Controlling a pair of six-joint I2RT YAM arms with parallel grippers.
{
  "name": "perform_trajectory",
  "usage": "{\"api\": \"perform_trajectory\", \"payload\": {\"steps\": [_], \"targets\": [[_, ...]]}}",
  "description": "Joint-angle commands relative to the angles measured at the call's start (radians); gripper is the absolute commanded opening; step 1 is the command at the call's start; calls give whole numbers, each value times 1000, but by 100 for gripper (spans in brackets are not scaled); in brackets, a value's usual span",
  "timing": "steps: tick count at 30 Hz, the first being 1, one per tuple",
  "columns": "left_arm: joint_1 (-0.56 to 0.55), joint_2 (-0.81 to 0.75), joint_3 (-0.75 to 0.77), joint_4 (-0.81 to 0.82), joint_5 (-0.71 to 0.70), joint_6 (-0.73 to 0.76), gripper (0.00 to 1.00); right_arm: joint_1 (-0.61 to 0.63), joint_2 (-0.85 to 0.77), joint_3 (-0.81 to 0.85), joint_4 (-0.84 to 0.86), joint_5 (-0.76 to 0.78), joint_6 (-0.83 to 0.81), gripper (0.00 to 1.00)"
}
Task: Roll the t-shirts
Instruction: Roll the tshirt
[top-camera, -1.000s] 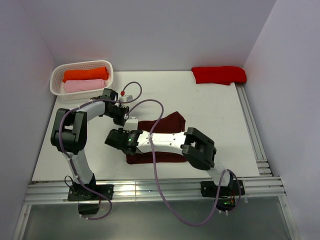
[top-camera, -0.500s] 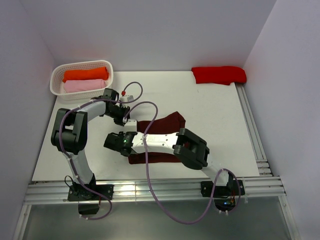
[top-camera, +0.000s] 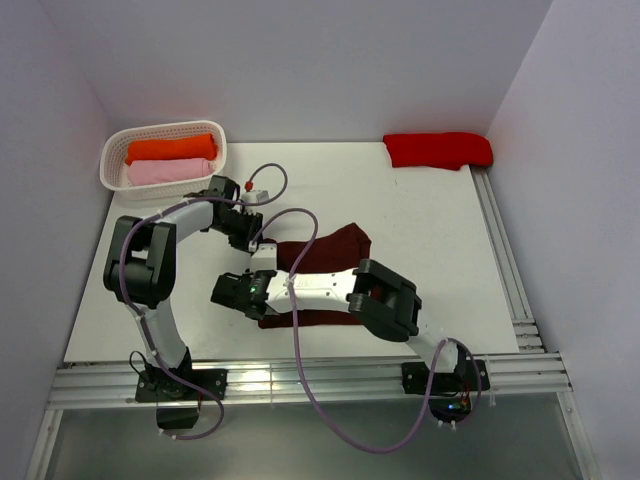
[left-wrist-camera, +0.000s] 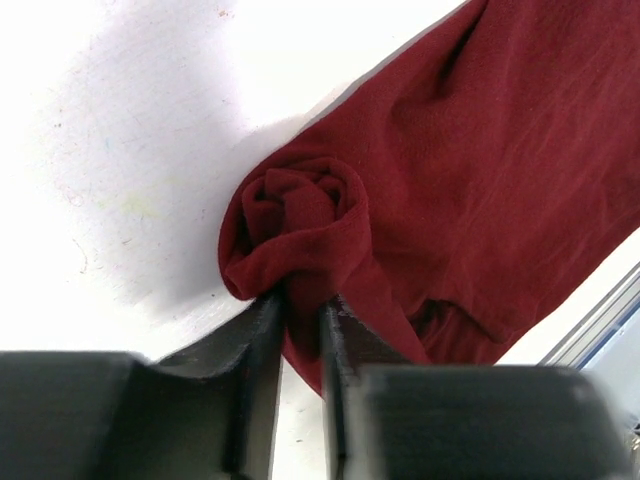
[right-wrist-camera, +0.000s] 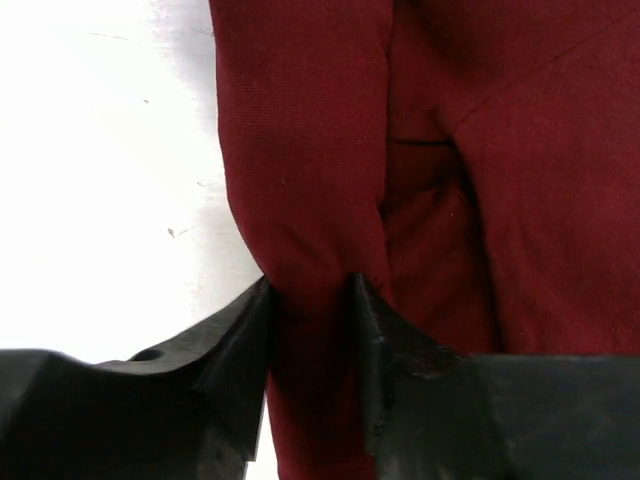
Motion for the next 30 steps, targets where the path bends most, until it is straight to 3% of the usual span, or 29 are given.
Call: {"api": "perform_trajectory", "payload": {"steps": [1,3,5,10,14,22,24,30], "targets": [[-13,24,40,9,-14,11,28,9,-18,-92,46,-95,20,38],[-10,13,52,0,-2,21,37,1,-76,-183,164,-103,28,29],[-4,-2,66,-3,23,29,53,-17,-160,-314,276,-132,29,24],[28,-35,113,-55,139,52,67,-66,-343,-604,715,-202,61,22],[52,-39,123,-80,222,78,69,-121,-444,-808,936,-282,127,21],[56,11,6,-23,366,103,71,-171,-451,-1065,1347,-385,296,20],[56,30,-15,0,405,120,71,-178,-429,-1101,1471,-403,341,19],[56,92,-34,29,449,107,72,-187,-346,-1141,1623,-446,397,18]]}}
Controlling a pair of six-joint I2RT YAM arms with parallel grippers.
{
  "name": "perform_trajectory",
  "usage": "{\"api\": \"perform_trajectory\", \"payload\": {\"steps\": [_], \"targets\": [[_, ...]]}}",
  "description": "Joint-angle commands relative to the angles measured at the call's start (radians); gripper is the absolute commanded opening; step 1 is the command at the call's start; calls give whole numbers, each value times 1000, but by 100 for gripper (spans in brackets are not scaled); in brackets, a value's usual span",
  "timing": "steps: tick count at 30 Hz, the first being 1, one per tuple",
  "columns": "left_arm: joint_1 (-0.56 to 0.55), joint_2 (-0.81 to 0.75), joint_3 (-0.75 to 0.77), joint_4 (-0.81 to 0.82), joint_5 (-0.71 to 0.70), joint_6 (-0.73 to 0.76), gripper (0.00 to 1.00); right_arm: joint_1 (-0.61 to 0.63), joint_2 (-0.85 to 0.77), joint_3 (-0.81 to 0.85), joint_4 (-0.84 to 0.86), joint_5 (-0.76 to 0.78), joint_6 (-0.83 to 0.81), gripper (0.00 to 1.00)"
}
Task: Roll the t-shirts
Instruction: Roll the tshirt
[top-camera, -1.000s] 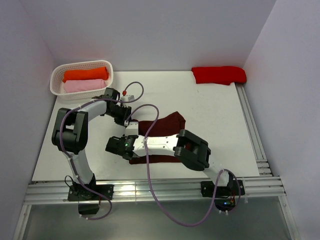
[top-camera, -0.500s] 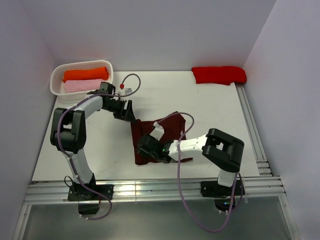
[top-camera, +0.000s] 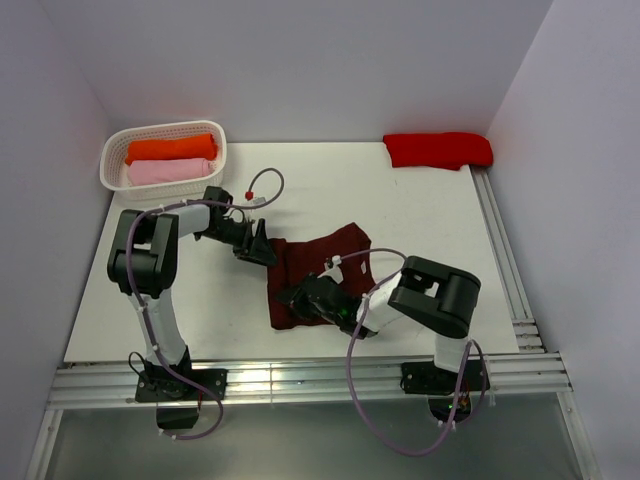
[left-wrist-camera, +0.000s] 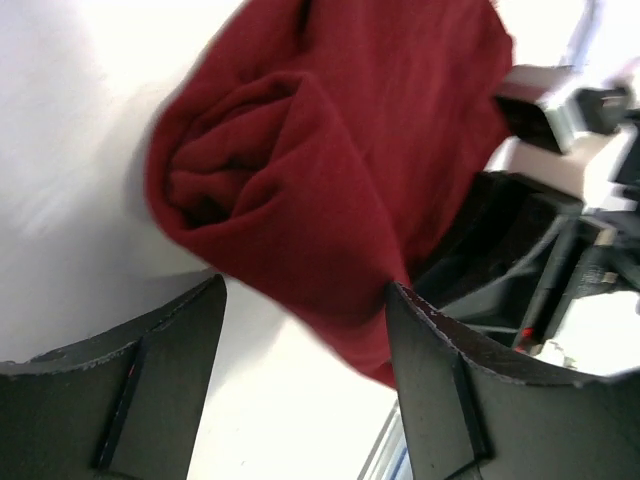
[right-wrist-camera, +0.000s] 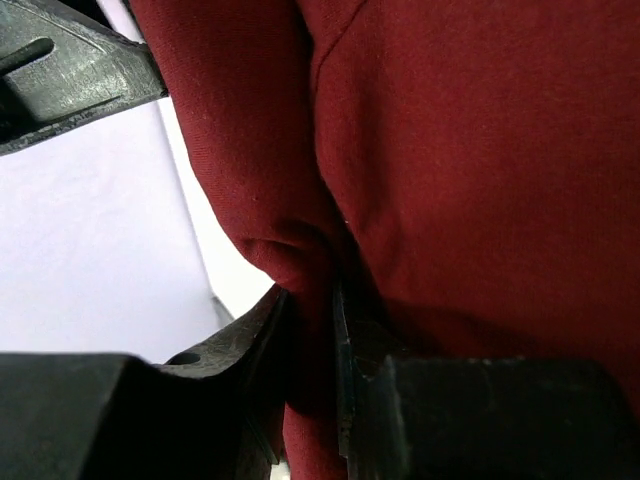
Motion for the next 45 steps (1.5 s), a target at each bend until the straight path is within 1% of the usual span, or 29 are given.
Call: {"api": "perform_trajectory", "payload": {"steps": [1,4,7,8,9,11,12,15,17,18,21,23,25,26,27,28,29,30,31,32,34,35,37,38,40,41,42,44,45], "targets": [[-5,28,5,61,74,10,71,-1,53,-13,104,-45,55,18],[-6,42,21,84,53,-44,67,-3,57,10,71,-51,43,18],[-12,42,37,78,-11,-65,59,-1,50,27,30,-45,28,18],[-15,40,45,69,-62,-67,55,-1,48,32,9,-48,14,19],[-17,37,51,58,-90,-69,44,-1,48,41,-7,-52,3,19],[-21,21,63,37,-133,-76,34,0,47,79,-57,-60,-18,20],[-21,13,68,28,-189,-78,25,-1,53,93,-64,-66,-24,20],[-20,-27,79,0,-283,-67,14,-1,96,164,-48,-100,-34,20],[-15,-53,82,-21,-320,-53,11,0,116,196,-45,-114,-38,20],[-15,-62,83,-28,-335,-47,9,0,126,223,-42,-131,-38,20],[-14,-94,83,-29,-412,-38,6,6,155,256,-47,-141,-40,19],[-14,-105,85,-29,-446,-39,5,11,146,260,-103,-125,-49,20],[-14,-107,90,-34,-456,-42,2,23,116,279,-187,-100,-64,27],[-15,-107,88,-32,-461,-47,2,28,105,294,-300,-73,-90,30],[-17,-108,87,-31,-466,-50,2,32,85,334,-368,-53,-104,34],[-18,-108,82,-25,-472,-52,1,39,76,355,-434,-33,-118,42],[-21,-108,82,-23,-481,-53,1,52,68,380,-562,12,-145,46],[-28,-107,80,-20,-483,-55,1,60,59,430,-624,33,-156,53],[-29,-104,80,-18,-483,-58,1,69,56,455,-677,52,-164,56],[-32,-102,82,-18,-483,-61,1,81,54,478,-774,87,-179,58],[-37,-102,83,-17,-486,-67,2,94,50,544,-862,122,-198,62],[-37,-104,83,-15,-486,-67,2,100,48,566,-942,138,-204,63],[-44,-107,80,-15,-489,-70,2,112,54,639,-1027,184,-213,63],[-46,-108,80,-12,-490,-72,2,117,59,667,-1114,199,-227,63],[-49,-107,80,-12,-490,-72,2,124,80,766,-1209,256,-239,63],[-51,-105,80,-14,-490,-72,2,129,93,802,-1310,277,-244,63],[-51,-105,82,-14,-493,-70,3,132,114,867,-1355,309,-244,63],[-52,-105,80,-15,-493,-70,3,137,129,915,-1427,340,-253,63],[-54,-105,80,-14,-493,-72,3,140,132,938,-1429,349,-264,63]]}}
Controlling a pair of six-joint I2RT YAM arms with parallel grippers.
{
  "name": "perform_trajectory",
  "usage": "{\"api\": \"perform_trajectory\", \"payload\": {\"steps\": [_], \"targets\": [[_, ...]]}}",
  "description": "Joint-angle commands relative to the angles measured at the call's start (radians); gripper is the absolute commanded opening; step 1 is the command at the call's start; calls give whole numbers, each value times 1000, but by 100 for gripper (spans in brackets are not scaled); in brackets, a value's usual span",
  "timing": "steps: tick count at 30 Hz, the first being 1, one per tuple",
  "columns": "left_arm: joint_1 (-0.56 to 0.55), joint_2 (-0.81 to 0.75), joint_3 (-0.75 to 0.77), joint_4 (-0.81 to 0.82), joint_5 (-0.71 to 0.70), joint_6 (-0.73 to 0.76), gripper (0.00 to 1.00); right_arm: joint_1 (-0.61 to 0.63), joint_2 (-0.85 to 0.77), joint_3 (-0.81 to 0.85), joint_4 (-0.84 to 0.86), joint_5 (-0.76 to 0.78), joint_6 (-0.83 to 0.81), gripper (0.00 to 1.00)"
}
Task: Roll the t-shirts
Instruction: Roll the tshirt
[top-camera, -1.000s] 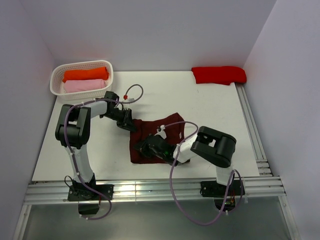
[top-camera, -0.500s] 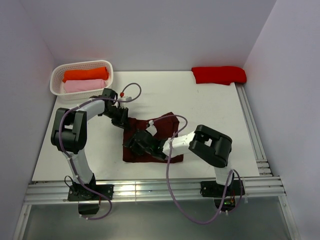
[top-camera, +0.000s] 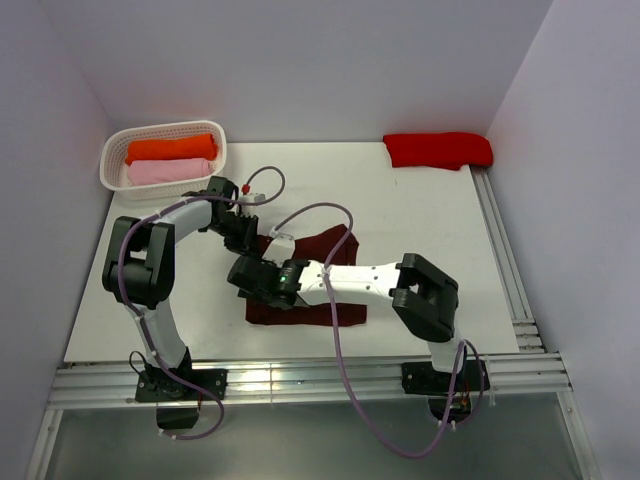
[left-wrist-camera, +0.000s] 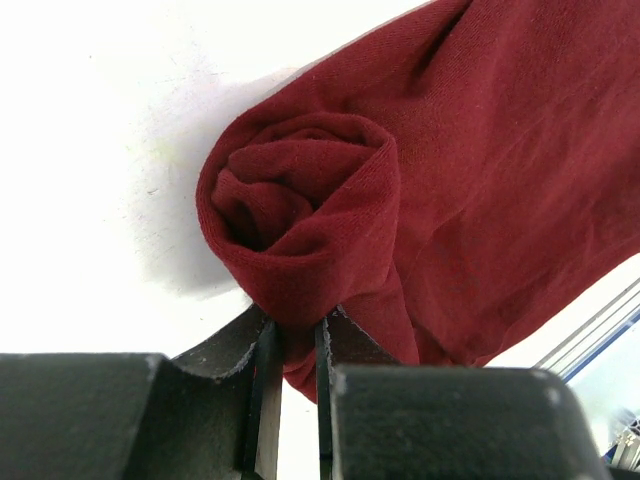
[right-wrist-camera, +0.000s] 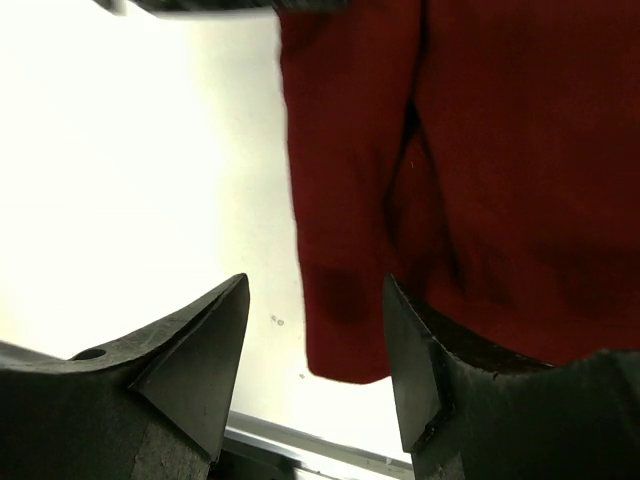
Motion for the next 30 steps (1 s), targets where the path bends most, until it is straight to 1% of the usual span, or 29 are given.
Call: {"api": "perform_trajectory", "payload": {"steps": [1,5,8,12,15,19,24,26,30], "targets": [[-6,-29,30,50,-54,8,3,7,17,87,-196,133,-61,63],[-10,-29,27,51,-56,8,3,4,32,129,-107,158,-142,60],[-12,-28,24,53,-56,8,4,0,109,230,-115,186,-187,58],[-13,-23,26,53,-56,5,4,-8,186,307,-119,201,-239,57],[-16,-22,26,53,-56,4,4,-13,216,318,-89,206,-248,57],[-19,-22,29,51,-54,4,4,-16,248,330,-116,209,-239,57],[-24,-19,33,48,-47,3,11,-11,252,281,-107,163,-219,57],[-25,-16,37,47,-47,5,15,-6,250,259,-118,149,-210,57],[-29,-8,46,42,-50,7,18,10,258,250,-157,137,-190,56]]}}
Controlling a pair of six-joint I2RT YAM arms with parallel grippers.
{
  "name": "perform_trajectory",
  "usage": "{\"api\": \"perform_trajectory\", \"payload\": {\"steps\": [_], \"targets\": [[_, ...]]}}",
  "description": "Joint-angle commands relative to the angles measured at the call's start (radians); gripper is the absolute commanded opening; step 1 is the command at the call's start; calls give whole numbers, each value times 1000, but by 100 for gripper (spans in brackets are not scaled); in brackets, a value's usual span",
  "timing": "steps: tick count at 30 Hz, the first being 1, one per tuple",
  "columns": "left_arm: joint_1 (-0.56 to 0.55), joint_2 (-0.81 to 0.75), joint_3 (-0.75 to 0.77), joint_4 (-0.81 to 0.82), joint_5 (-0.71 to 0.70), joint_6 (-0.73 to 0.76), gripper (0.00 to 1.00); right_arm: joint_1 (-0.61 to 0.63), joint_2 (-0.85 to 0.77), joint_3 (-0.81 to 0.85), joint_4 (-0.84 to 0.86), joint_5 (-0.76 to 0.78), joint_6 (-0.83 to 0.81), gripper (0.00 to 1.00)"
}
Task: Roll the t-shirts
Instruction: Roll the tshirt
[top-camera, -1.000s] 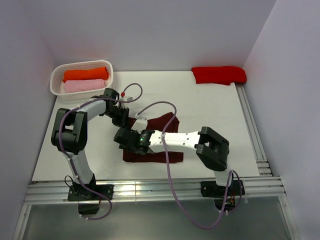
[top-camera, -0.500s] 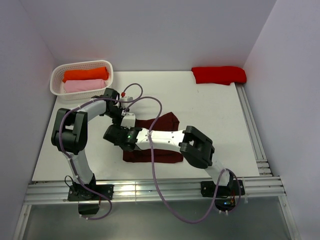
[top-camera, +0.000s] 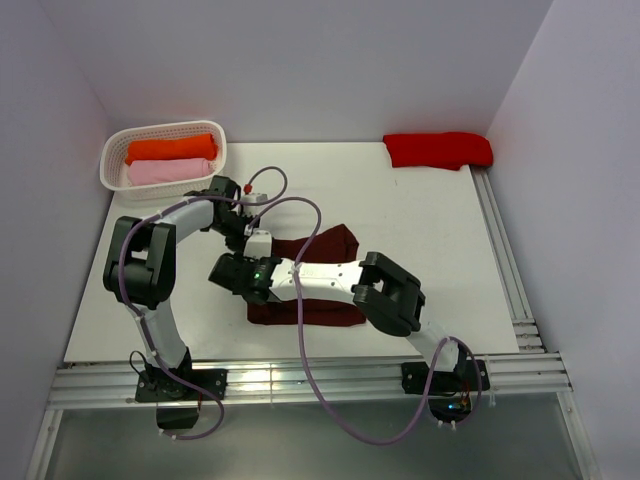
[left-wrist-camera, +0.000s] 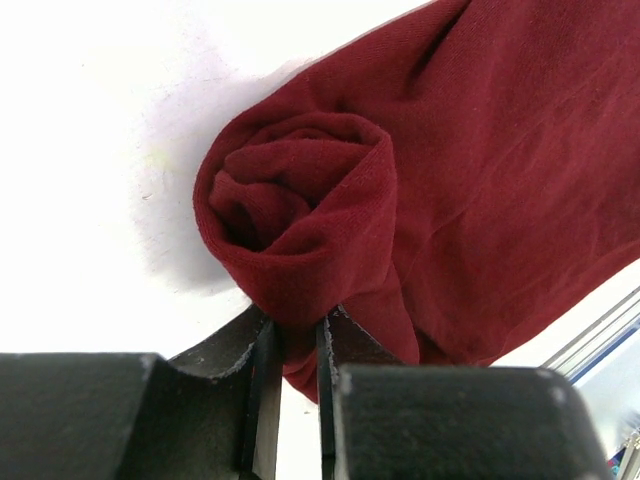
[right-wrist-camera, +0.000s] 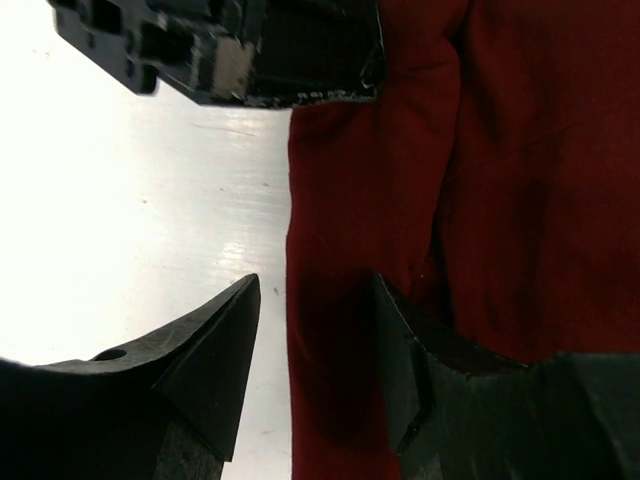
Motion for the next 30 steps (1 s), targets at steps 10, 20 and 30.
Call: {"api": "perform_trajectory", "payload": {"steps": [10,20,30], "targets": [[-18,7,56,38,-22,8,36,51,66,35,-185,-22,44,53],[-15,14,160,-26,90,41,63,43,-7,-101,-72,-64,79,35],[48,23,283,-178,346,120,70,-58,-302,-622,563,-251,136,27]]}}
